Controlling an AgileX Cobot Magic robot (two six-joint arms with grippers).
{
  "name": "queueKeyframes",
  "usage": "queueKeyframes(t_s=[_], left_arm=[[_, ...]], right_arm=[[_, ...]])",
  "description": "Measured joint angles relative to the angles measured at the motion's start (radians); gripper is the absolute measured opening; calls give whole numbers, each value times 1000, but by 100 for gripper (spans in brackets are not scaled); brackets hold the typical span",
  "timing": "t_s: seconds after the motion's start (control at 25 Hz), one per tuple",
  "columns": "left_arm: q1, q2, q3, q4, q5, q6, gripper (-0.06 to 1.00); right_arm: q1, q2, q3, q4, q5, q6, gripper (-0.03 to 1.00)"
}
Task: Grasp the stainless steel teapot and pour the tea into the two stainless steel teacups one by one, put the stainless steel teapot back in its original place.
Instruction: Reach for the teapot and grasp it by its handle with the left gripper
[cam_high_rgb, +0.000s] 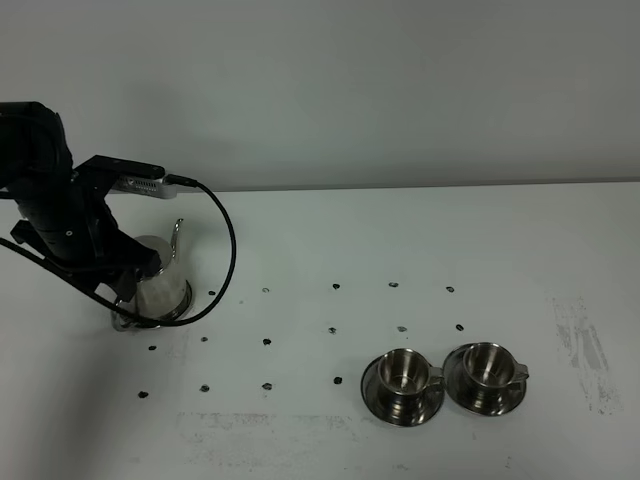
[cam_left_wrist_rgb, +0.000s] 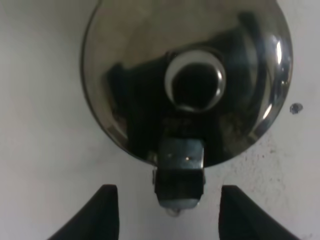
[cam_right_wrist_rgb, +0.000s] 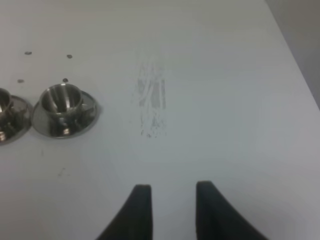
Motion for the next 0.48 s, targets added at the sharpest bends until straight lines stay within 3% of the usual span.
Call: queueKeyframes(t_s=[0.48], left_arm=[[-14, 78, -67, -1, 21, -7, 51]], right_arm=[[0, 0, 0, 0, 0, 0, 24]])
